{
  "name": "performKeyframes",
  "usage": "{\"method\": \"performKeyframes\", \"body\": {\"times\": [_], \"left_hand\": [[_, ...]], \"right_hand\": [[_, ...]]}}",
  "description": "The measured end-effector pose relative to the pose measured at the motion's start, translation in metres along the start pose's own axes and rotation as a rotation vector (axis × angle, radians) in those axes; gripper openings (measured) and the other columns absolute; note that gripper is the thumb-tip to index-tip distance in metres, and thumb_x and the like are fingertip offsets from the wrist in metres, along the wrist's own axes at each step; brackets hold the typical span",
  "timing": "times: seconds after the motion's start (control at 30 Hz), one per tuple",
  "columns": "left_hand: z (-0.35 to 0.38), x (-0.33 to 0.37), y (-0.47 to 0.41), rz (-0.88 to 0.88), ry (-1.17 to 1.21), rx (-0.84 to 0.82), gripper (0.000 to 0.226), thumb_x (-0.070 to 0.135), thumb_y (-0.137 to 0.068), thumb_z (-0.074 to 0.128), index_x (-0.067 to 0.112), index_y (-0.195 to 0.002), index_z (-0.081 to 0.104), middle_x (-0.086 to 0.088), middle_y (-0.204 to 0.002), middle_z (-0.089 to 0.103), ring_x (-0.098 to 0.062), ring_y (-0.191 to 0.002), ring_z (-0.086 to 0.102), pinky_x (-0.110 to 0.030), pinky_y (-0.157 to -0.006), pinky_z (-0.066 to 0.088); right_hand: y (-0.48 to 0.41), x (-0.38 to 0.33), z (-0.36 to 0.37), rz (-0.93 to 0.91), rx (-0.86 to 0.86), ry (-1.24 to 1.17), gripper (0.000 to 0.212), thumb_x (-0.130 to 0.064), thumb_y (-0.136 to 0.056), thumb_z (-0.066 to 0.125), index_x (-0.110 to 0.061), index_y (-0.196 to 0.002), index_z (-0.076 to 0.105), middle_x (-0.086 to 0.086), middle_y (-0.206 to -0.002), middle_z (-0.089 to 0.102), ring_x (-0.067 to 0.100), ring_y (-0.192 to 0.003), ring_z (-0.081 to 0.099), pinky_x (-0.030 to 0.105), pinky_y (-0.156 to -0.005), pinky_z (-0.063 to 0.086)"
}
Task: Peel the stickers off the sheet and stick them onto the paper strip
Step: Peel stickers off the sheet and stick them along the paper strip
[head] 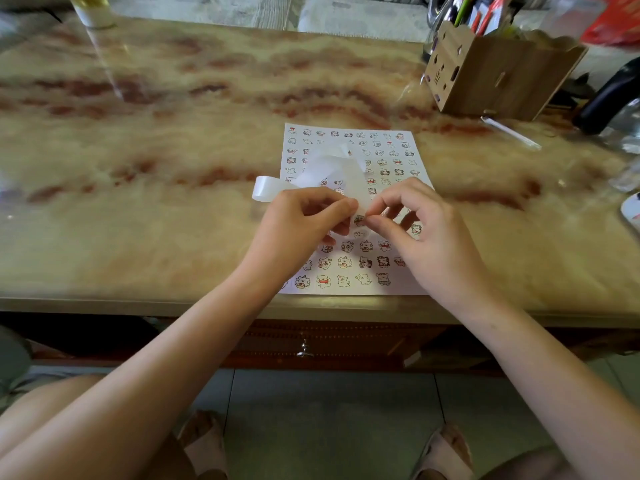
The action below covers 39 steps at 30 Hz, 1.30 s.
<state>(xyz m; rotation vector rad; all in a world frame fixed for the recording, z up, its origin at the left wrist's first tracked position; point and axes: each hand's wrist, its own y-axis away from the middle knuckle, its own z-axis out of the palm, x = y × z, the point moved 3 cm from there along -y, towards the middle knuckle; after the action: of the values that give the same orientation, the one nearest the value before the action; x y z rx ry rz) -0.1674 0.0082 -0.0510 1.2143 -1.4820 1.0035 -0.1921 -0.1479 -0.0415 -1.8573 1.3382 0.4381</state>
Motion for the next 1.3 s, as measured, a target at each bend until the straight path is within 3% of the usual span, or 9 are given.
{"method": "performKeyframes", "body": {"times": [0.1, 0.2, 0.37, 0.47, 0.57, 0.67, 0.77, 0.97, 1.3], "left_hand": [[0.000, 0.000, 0.000, -0.011, 0.005, 0.010, 0.019, 0.020, -0.092, 0.062, 0.005, -0.088, 0.072, 0.004, -0.068, 0.069, 0.000, -0.063, 0.064, -0.020, -0.064, 0.053], [-0.001, -0.002, -0.001, -0.019, -0.002, 0.018, 0.018, 0.021, -0.091, 0.063, 0.009, -0.082, 0.072, 0.007, -0.065, 0.068, -0.001, -0.063, 0.064, -0.021, -0.064, 0.053], [-0.002, -0.005, -0.001, -0.025, -0.042, 0.030, 0.019, 0.021, -0.092, 0.062, 0.010, -0.079, 0.071, 0.007, -0.065, 0.069, 0.001, -0.060, 0.062, -0.016, -0.061, 0.051], [-0.001, -0.006, -0.001, -0.044, -0.054, 0.038, 0.020, 0.021, -0.091, 0.062, 0.008, -0.080, 0.072, 0.005, -0.066, 0.070, -0.002, -0.063, 0.063, -0.025, -0.067, 0.052], [0.000, -0.007, -0.002, -0.056, -0.059, 0.036, 0.020, 0.022, -0.091, 0.062, 0.008, -0.081, 0.072, 0.004, -0.067, 0.070, -0.002, -0.065, 0.064, -0.033, -0.071, 0.054], [0.000, -0.007, -0.002, -0.055, -0.064, 0.037, 0.019, 0.022, -0.091, 0.062, 0.008, -0.083, 0.072, 0.004, -0.068, 0.071, -0.003, -0.065, 0.064, -0.033, -0.071, 0.054], [0.001, -0.008, -0.003, -0.052, -0.065, 0.037, 0.019, 0.020, -0.091, 0.062, 0.008, -0.081, 0.072, 0.006, -0.066, 0.070, 0.000, -0.062, 0.063, -0.021, -0.063, 0.051], [0.000, -0.010, -0.004, -0.046, -0.078, 0.040, 0.020, 0.020, -0.091, 0.062, 0.009, -0.078, 0.072, 0.006, -0.066, 0.070, 0.001, -0.061, 0.063, -0.015, -0.059, 0.049], [0.000, -0.009, -0.004, -0.051, -0.073, 0.039, 0.019, 0.020, -0.091, 0.062, 0.009, -0.078, 0.071, 0.006, -0.066, 0.070, 0.001, -0.061, 0.063, -0.015, -0.060, 0.049]], "right_hand": [[0.002, -0.001, -0.003, -0.034, 0.017, 0.013, 0.004, -0.019, -0.087, 0.067, -0.015, -0.087, 0.065, -0.008, -0.094, 0.055, 0.012, -0.089, 0.053, 0.017, -0.078, 0.039], [0.005, -0.007, -0.008, -0.017, -0.033, -0.070, 0.003, -0.017, -0.087, 0.067, -0.015, -0.086, 0.065, -0.007, -0.090, 0.060, 0.010, -0.083, 0.055, 0.015, -0.075, 0.041], [0.005, 0.001, -0.023, 0.225, -0.121, -0.291, 0.005, -0.013, -0.083, 0.071, -0.019, -0.081, 0.069, -0.006, -0.074, 0.070, 0.001, -0.065, 0.058, 0.013, -0.057, 0.043], [0.007, 0.016, -0.028, 0.452, -0.248, -0.322, 0.003, -0.013, -0.077, 0.074, -0.012, -0.075, 0.072, 0.003, -0.070, 0.073, 0.011, -0.060, 0.057, 0.017, -0.046, 0.039], [0.014, 0.024, -0.032, 0.584, -0.291, -0.263, 0.014, -0.024, -0.067, 0.078, -0.012, -0.072, 0.076, 0.015, -0.071, 0.072, 0.017, -0.058, 0.053, 0.018, -0.045, 0.035], [0.017, 0.023, -0.035, 0.646, -0.283, -0.273, 0.004, -0.012, -0.074, 0.077, -0.009, -0.073, 0.075, -0.001, -0.052, 0.065, 0.004, -0.045, 0.051, 0.010, -0.043, 0.041], [0.020, 0.022, -0.036, 0.668, -0.274, -0.284, 0.004, -0.005, -0.076, 0.076, -0.006, -0.072, 0.074, -0.004, -0.047, 0.062, 0.003, -0.041, 0.047, 0.010, -0.039, 0.037], [0.023, 0.021, -0.033, 0.680, -0.280, -0.242, 0.005, -0.014, -0.073, 0.079, -0.012, -0.068, 0.076, -0.001, -0.058, 0.068, 0.006, -0.050, 0.050, 0.024, -0.062, 0.049], [0.025, 0.018, -0.030, 0.664, -0.277, -0.204, 0.006, -0.018, -0.073, 0.079, -0.014, -0.070, 0.076, 0.003, -0.069, 0.074, -0.002, -0.048, 0.053, 0.026, -0.067, 0.051]]}}
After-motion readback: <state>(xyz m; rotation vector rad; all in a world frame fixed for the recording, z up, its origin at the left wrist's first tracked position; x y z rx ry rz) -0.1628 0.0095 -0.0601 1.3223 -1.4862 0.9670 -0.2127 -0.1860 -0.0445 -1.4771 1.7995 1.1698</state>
